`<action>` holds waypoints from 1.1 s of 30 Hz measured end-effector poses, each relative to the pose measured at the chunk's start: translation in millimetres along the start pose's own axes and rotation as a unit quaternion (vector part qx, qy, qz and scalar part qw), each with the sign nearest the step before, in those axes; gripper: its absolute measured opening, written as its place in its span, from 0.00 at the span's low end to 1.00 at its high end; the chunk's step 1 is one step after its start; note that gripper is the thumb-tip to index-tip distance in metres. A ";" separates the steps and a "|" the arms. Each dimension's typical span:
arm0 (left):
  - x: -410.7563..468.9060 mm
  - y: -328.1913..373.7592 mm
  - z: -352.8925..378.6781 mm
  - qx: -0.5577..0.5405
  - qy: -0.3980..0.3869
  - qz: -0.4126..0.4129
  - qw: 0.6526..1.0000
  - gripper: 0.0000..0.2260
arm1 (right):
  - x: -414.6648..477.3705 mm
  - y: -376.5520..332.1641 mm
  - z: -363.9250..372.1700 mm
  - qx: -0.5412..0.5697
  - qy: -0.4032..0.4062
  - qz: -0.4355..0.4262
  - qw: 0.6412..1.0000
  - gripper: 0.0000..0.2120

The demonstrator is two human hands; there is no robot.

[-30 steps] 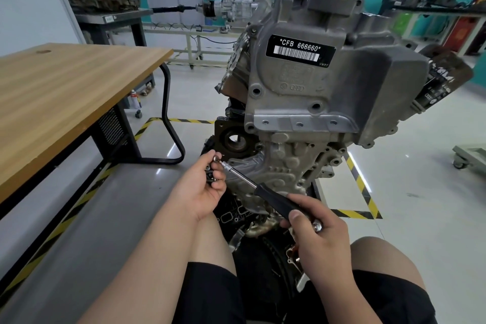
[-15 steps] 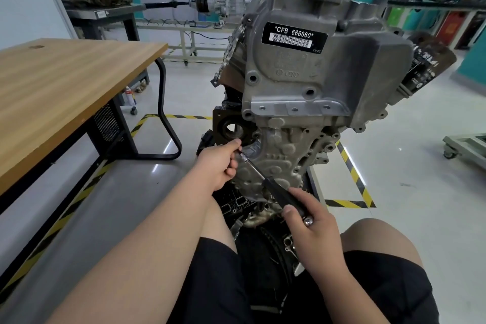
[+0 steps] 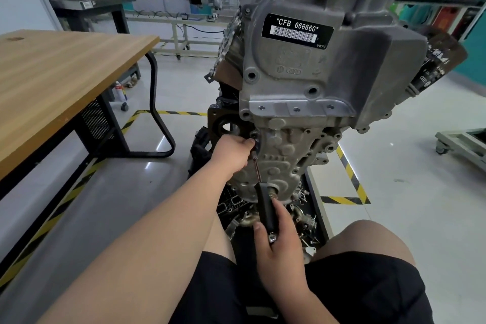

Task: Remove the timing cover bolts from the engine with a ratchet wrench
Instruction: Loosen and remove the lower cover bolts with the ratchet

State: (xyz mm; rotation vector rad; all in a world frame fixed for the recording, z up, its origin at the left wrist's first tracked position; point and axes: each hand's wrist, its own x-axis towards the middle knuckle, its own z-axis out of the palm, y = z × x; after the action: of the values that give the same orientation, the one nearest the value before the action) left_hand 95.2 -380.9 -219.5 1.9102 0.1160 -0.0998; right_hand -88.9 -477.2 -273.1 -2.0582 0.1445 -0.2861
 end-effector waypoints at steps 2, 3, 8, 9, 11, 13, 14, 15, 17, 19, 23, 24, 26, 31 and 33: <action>0.7 -0.4 -1.3 0.041 0.013 0.026 0.999 0.19 | -0.3 1.4 2.8 0.012 0.011 0.007 1.000 0.26; 0.9 -0.4 -1.3 0.057 0.019 0.043 0.997 0.20 | -0.7 2.2 3.9 0.017 0.017 0.009 1.000 0.26; 2.3 -2.3 2.9 0.082 0.045 0.104 0.990 0.22 | 0.3 3.4 5.9 0.024 0.031 0.015 0.999 0.25; 2.2 -3.0 3.5 0.082 0.045 0.099 0.991 0.22 | 0.3 2.7 5.8 0.020 0.029 0.017 0.999 0.25; 1.3 -3.0 3.3 0.067 0.041 0.084 0.993 0.21 | 1.1 -1.2 3.7 0.010 0.029 0.013 0.999 0.25; 0.6 -1.3 3.1 0.051 0.051 0.077 0.994 0.21 | 4.3 -5.0 1.6 0.002 0.026 0.007 1.000 0.25; 0.2 -0.4 3.2 0.039 0.058 0.074 0.995 0.20 | 6.3 -6.7 0.8 -0.002 0.022 0.007 1.000 0.25; -0.5 0.6 3.4 0.022 0.064 0.072 0.995 0.20 | 8.1 -8.5 0.2 -0.004 0.019 0.008 1.000 0.25; -0.6 1.5 4.0 0.014 0.071 0.073 0.995 0.20 | 10.9 -11.6 -0.7 -0.001 0.022 0.008 1.000 0.25; 0.9 -0.6 5.3 0.031 0.079 0.074 0.994 0.21 | 11.6 -13.4 -0.1 -0.002 0.026 0.005 1.000 0.25; 3.5 -1.8 6.7 -0.076 0.049 0.024 0.996 0.15 | 12.2 -10.9 3.6 0.020 0.036 0.023 0.999 0.20; 4.0 -1.7 6.1 -0.115 0.036 -0.003 0.993 0.14 | 12.9 -10.4 5.1 0.033 0.040 0.031 0.998 0.20; 3.1 -0.4 5.8 -0.182 0.008 -0.053 0.982 0.12 | 13.5 -9.2 7.8 0.051 0.056 0.039 0.996 0.20; -5.4 -1.2 3.6 -0.250 -0.049 -0.136 0.958 0.10 | 14.6 -12.9 10.7 0.102 0.099 0.069 0.987 0.17; -11.8 -2.6 0.5 -0.249 -0.087 -0.145 0.954 0.08 | 13.7 -16.6 11.7 0.121 0.109 0.082 0.983 0.16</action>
State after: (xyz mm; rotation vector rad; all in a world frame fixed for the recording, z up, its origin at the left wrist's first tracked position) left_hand 83.2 -381.0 -220.6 1.3641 0.2751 -0.3985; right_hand -72.9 -462.4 -262.0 -1.7590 0.3932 -0.4064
